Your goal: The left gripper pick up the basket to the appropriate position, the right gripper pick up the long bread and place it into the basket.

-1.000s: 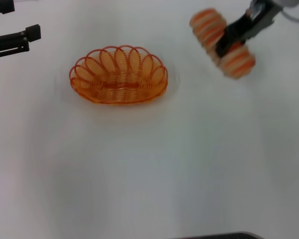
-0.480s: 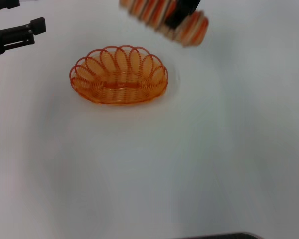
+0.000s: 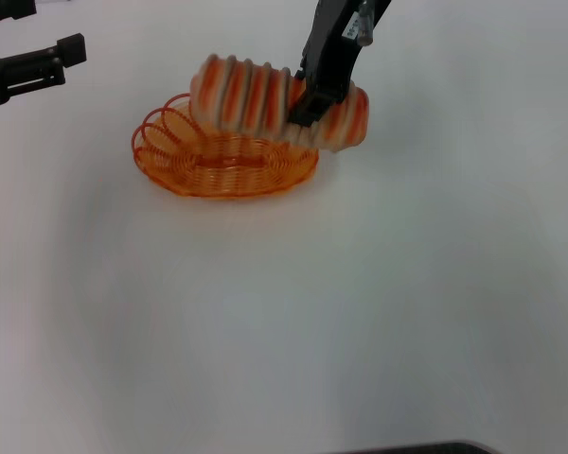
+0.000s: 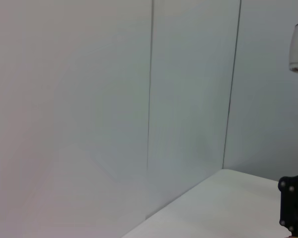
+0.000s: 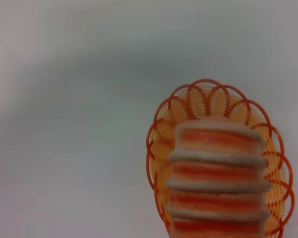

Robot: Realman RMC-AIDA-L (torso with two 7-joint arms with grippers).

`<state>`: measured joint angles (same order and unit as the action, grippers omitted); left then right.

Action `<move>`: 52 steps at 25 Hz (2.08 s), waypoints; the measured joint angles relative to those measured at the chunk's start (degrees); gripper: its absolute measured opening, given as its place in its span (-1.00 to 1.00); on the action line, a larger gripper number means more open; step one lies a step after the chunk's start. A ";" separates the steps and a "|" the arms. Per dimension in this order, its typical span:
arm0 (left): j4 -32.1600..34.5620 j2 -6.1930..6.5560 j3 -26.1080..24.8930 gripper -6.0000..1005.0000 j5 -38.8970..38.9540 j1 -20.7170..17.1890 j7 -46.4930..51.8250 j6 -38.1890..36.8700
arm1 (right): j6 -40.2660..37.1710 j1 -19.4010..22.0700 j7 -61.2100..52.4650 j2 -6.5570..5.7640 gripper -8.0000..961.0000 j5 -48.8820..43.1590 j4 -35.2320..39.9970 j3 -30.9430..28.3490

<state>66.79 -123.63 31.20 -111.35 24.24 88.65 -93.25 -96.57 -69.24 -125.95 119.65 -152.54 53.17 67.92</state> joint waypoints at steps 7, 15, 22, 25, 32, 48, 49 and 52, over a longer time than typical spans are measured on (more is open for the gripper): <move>-0.17 -0.03 0.16 0.69 0.00 0.23 -0.01 0.04 | 6.88 1.79 1.78 0.38 -0.27 1.11 -1.97 4.99; -0.74 -0.03 0.17 0.69 0.00 0.97 0.02 0.01 | 14.17 1.85 5.78 0.52 -0.41 3.78 -5.96 6.12; -0.80 0.07 0.27 0.69 0.00 1.31 0.03 0.76 | 16.69 1.52 7.10 0.56 -0.51 5.17 -7.29 7.97; -1.01 0.12 0.29 0.69 -0.02 1.49 0.01 1.09 | 17.53 1.49 6.79 0.63 -0.50 5.62 -7.70 8.44; -1.58 0.15 0.51 0.68 -0.59 2.00 -0.18 1.50 | 20.01 1.39 5.71 0.67 -0.34 6.69 -8.66 8.50; -2.31 0.53 0.53 0.68 -0.63 1.99 -0.37 1.53 | 22.56 7.86 5.86 0.15 0.84 14.10 -1.28 6.91; -2.60 0.72 0.57 0.68 -0.68 2.00 -0.42 1.50 | 22.59 9.47 6.24 -0.04 0.84 16.11 0.34 5.82; -4.33 1.31 0.87 0.68 -0.92 2.02 -0.99 1.79 | 21.04 13.66 9.28 -0.55 0.84 21.80 2.86 -0.98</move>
<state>62.47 -122.32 32.07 -112.27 26.26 87.67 -91.47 -75.52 -55.58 -116.66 119.10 -130.73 56.03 66.94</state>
